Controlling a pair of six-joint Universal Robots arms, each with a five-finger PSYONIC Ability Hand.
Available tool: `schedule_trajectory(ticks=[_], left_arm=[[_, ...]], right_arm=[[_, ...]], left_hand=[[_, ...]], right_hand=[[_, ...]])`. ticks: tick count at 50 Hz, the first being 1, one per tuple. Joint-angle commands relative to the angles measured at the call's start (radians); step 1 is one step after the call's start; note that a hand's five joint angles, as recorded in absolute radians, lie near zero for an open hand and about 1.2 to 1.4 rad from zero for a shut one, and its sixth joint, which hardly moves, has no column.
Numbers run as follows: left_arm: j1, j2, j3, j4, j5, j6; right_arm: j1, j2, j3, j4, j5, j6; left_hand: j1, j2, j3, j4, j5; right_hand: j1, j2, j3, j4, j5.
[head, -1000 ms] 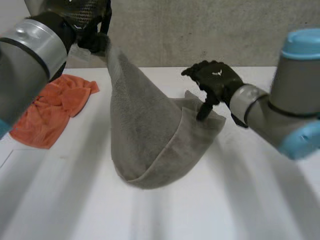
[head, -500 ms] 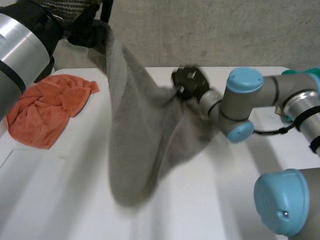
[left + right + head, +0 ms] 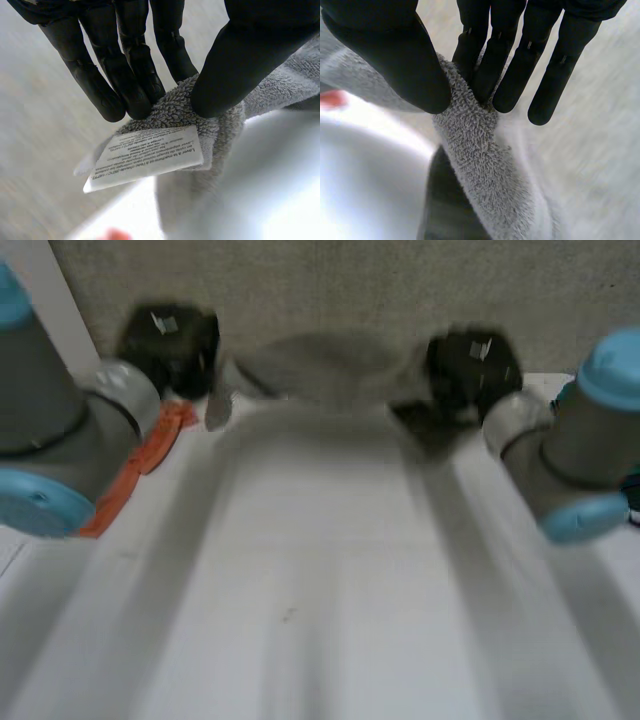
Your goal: Fold the laundry.
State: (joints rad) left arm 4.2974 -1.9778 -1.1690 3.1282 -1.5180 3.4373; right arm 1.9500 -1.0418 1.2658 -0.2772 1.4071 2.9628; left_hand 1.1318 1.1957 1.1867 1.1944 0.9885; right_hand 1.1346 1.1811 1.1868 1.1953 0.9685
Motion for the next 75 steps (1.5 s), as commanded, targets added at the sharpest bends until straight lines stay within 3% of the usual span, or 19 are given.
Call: schedule_trajectory(ticks=[1, 5, 6, 8, 10, 11, 17, 21, 26, 31, 41, 50, 53, 55, 60, 66, 69, 75], left_arm=[[0.001, -0.156, -0.123, -0.014, 0.016, 0.054], [0.01, -0.237, -0.146, -0.03, 0.007, 0.114], [0.013, -0.243, -0.144, -0.045, -0.001, 0.131], [0.015, -0.237, -0.14, -0.066, -0.008, 0.138], [0.018, -0.208, -0.133, -0.101, -0.017, 0.135], [0.018, -0.193, -0.132, -0.108, -0.019, 0.132], [0.03, -0.066, -0.129, -0.135, -0.019, 0.07], [0.05, -0.023, -0.121, -0.138, -0.018, 0.028], [0.099, -0.03, -0.068, -0.16, -0.018, 0.005], [0.134, -0.102, 0.02, -0.273, -0.011, -0.012], [0.143, -0.32, 0.245, -0.555, 0.008, -0.059], [0.131, -0.36, 0.252, -0.658, 0.067, -0.107], [0.119, -0.363, 0.244, -0.672, 0.079, -0.101], [0.107, -0.368, 0.247, -0.674, 0.071, -0.092], [0.076, -0.401, 0.284, -0.654, 0.016, -0.055], [0.035, -0.45, 0.498, -0.588, -0.109, 0.009], [0.024, -0.431, 0.677, -0.42, -0.209, -0.007], [0.022, -0.326, 0.723, -0.072, -0.232, -0.049]], right_arm=[[0.029, 0.038, 0.242, -0.043, -0.011, -0.086], [0.037, 0.077, 0.262, -0.039, 0.015, -0.148], [0.035, 0.077, 0.258, -0.022, 0.032, -0.165], [0.035, 0.072, 0.254, 0.003, 0.044, -0.175], [0.03, 0.049, 0.236, 0.038, 0.056, -0.179], [0.027, 0.037, 0.23, 0.049, 0.058, -0.183], [0.0, -0.029, 0.14, 0.165, 0.056, -0.241], [-0.031, -0.018, 0.046, 0.295, 0.029, -0.347], [-0.066, 0.055, -0.097, 0.461, -0.034, -0.511], [-0.092, 0.144, -0.247, 0.584, -0.079, -0.622], [-0.105, 0.322, -0.436, 0.586, -0.232, -0.604], [-0.102, 0.424, -0.506, 0.601, -0.3, -0.553], [-0.102, 0.439, -0.508, 0.601, -0.29, -0.547], [-0.1, 0.447, -0.511, 0.595, -0.278, -0.547], [-0.095, 0.44, -0.52, 0.575, -0.247, -0.522], [-0.077, 0.399, -0.551, 0.367, -0.197, -0.43], [-0.057, 0.346, -0.551, 0.117, -0.093, -0.375], [-0.026, 0.235, -0.476, -0.271, 0.124, -0.341]], left_hand=[[0.264, 0.201, 0.21, 0.202, 0.233], [0.264, 0.201, 0.21, 0.202, 0.233], [0.204, 0.14, 0.149, 0.141, 0.173], [-0.06, -0.123, -0.114, -0.122, -0.091], [-0.61, -0.674, -0.665, -0.672, -0.641], [-0.677, -0.741, -0.732, -0.74, -0.708], [-0.933, -0.997, -0.988, -0.995, -0.964], [-0.957, -1.021, -1.012, -1.02, -0.988], [-0.957, -1.021, -1.012, -1.02, -0.988], [-0.957, -1.021, -1.012, -1.02, -0.988], [-0.863, -0.927, -0.918, -0.926, -0.894], [-0.713, -0.777, -0.768, -0.775, -0.744], [-0.678, -0.742, -0.733, -0.74, -0.709], [-0.523, -0.587, -0.578, -0.585, -0.554], [0.263, 0.199, 0.208, 0.201, 0.232], [0.264, 0.201, 0.21, 0.202, 0.233], [0.264, 0.201, 0.21, 0.202, 0.233], [0.264, 0.201, 0.21, 0.202, 0.233]], right_hand=[[0.262, 0.215, 0.209, 0.201, 0.253], [0.262, 0.215, 0.209, 0.201, 0.253], [0.011, -0.035, -0.041, -0.049, 0.003], [-0.234, -0.28, -0.286, -0.294, -0.242], [-0.445, -0.492, -0.497, -0.506, -0.454], [-0.496, -0.542, -0.548, -0.556, -0.504], [-0.704, -0.751, -0.757, -0.765, -0.713], [-0.778, -0.824, -0.83, -0.839, -0.786], [-0.778, -0.825, -0.83, -0.839, -0.786], [-0.763, -0.81, -0.816, -0.824, -0.772], [-0.734, -0.781, -0.786, -0.795, -0.743], [-0.59, -0.637, -0.643, -0.651, -0.599], [-0.482, -0.528, -0.534, -0.542, -0.49], [-0.294, -0.341, -0.346, -0.355, -0.303], [0.261, 0.215, 0.209, 0.2, 0.253], [0.262, 0.215, 0.209, 0.201, 0.253], [0.262, 0.215, 0.209, 0.201, 0.253], [0.262, 0.215, 0.209, 0.201, 0.253]])
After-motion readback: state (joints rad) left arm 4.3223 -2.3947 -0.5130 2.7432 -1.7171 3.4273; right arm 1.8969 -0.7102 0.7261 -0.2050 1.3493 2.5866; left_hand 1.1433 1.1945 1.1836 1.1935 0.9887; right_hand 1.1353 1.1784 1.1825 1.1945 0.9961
